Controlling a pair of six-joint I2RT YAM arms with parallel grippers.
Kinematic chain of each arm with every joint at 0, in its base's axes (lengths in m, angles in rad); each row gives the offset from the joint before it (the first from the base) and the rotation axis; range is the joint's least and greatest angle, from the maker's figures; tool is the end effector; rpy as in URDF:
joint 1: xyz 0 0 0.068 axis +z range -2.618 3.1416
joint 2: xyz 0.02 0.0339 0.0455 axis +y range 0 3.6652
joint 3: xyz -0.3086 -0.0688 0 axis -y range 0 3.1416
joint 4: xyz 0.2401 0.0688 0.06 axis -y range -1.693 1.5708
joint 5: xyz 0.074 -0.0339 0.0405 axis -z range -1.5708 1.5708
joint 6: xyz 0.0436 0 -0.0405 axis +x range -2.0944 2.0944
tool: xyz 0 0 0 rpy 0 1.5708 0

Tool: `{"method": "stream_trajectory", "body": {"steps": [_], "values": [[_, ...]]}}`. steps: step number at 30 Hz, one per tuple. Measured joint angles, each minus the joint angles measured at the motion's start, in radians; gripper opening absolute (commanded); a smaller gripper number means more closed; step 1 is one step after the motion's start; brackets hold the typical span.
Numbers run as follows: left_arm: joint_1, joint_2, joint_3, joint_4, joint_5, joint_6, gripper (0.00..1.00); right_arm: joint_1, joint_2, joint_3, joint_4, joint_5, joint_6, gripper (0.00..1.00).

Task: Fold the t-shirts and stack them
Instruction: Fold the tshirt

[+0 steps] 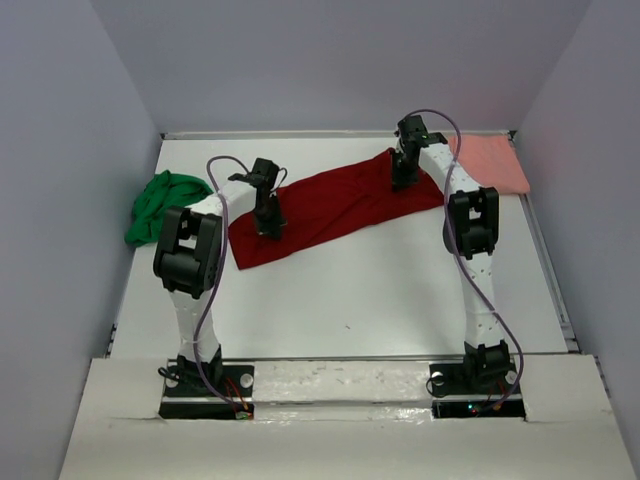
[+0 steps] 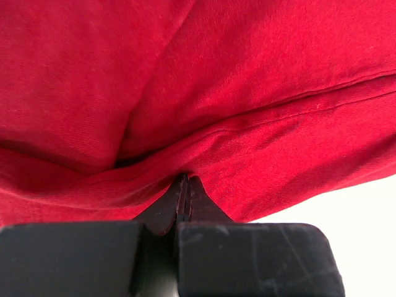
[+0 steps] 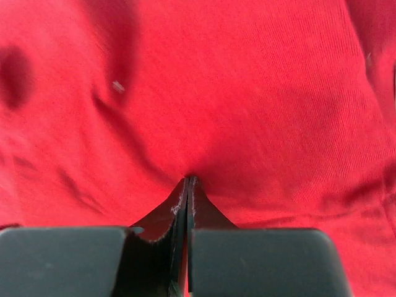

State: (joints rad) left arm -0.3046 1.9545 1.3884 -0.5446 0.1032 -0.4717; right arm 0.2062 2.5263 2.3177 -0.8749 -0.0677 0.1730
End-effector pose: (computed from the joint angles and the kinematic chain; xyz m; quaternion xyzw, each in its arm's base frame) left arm 0.4017 -0.1310 0.2164 -0.0694 0.9699 -0.1327 0.1918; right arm 0.5616 0.1205 0.1968 -0.0243 0.9696 0.0777 0.2306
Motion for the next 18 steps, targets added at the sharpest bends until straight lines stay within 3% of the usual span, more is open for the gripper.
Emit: {"method": "stream_trajectory", "body": {"steps": [18], "values": [[-0.016,0.029,-0.003,0.013,0.011,-0.028,0.00,-0.002,-0.021,-0.040,0.004,0.002,-0.004,0.00]]}}
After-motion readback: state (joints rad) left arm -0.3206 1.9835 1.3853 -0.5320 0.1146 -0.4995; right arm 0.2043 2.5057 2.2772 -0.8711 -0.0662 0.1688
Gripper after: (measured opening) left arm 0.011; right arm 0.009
